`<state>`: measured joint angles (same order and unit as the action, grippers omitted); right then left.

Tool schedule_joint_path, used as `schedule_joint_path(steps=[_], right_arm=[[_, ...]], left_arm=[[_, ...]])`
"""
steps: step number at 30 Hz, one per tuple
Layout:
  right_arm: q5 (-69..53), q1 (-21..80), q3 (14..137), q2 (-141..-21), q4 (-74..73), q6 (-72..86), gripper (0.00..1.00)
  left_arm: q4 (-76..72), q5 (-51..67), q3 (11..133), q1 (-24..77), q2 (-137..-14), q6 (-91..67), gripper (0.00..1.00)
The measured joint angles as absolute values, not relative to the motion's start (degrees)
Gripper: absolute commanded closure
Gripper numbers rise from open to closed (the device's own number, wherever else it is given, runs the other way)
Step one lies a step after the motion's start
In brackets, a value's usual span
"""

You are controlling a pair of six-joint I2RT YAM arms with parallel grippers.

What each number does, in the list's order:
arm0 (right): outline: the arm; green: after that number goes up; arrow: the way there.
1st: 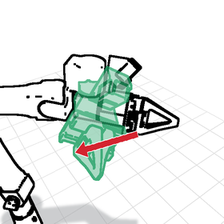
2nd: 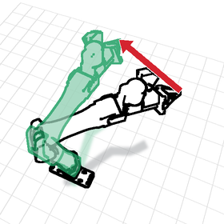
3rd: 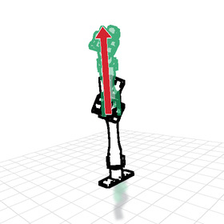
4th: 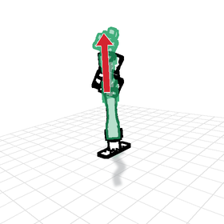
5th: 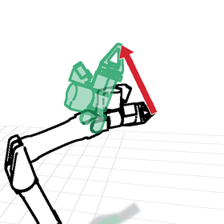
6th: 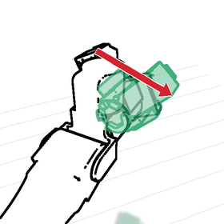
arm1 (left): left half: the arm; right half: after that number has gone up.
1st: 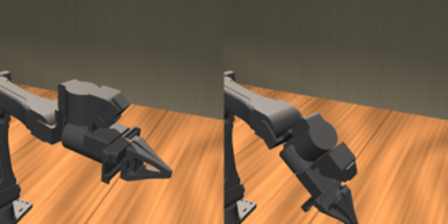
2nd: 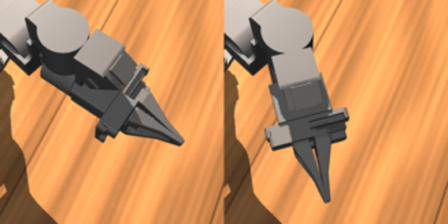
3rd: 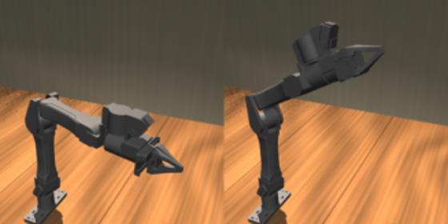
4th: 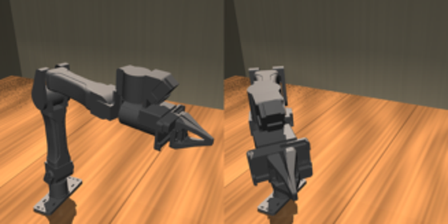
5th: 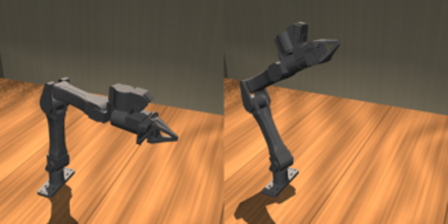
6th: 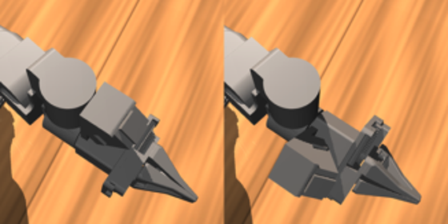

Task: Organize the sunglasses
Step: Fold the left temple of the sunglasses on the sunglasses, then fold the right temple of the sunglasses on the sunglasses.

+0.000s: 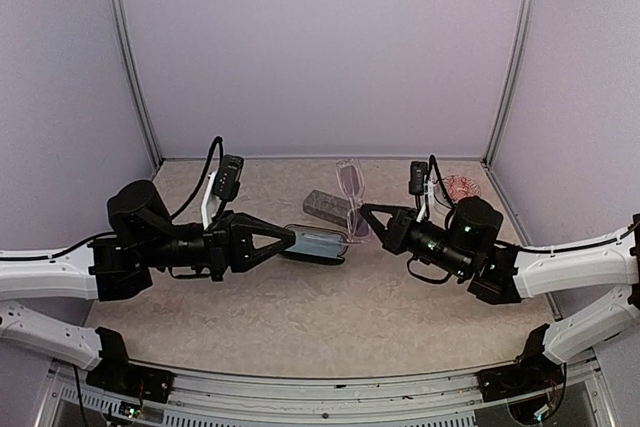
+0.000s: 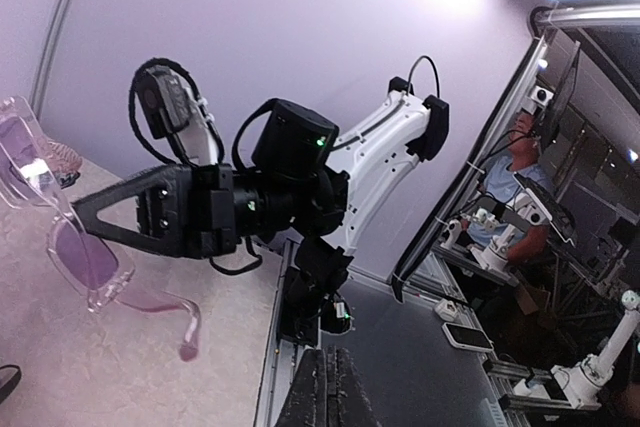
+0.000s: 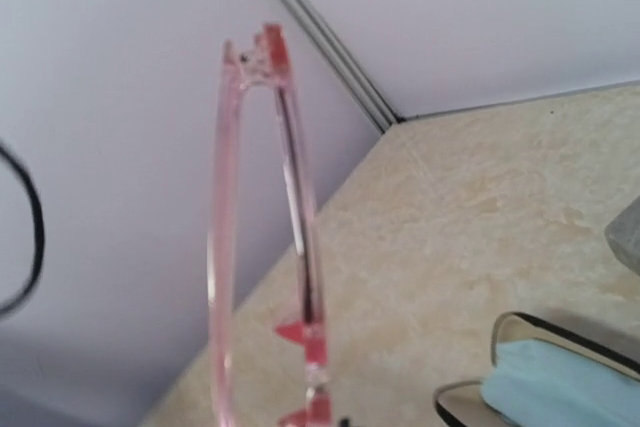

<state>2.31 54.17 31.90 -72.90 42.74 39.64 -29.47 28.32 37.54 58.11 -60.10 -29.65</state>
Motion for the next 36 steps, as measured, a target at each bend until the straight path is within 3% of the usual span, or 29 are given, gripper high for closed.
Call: schedule_joint_path(steps=[15,36], right_arm=[[1.3,54.6,39.3,-79.6,47.5,49.0,1.00],[-6.2,59.5,34.2,-80.4,58.2,44.1,1.00]], left_arm=[[-32.1,32.9,40.1,61.6,-68.1,-29.6,1.00],[-43.3,28.0,40.2,59.3,-74.8,-36.1,1.00]])
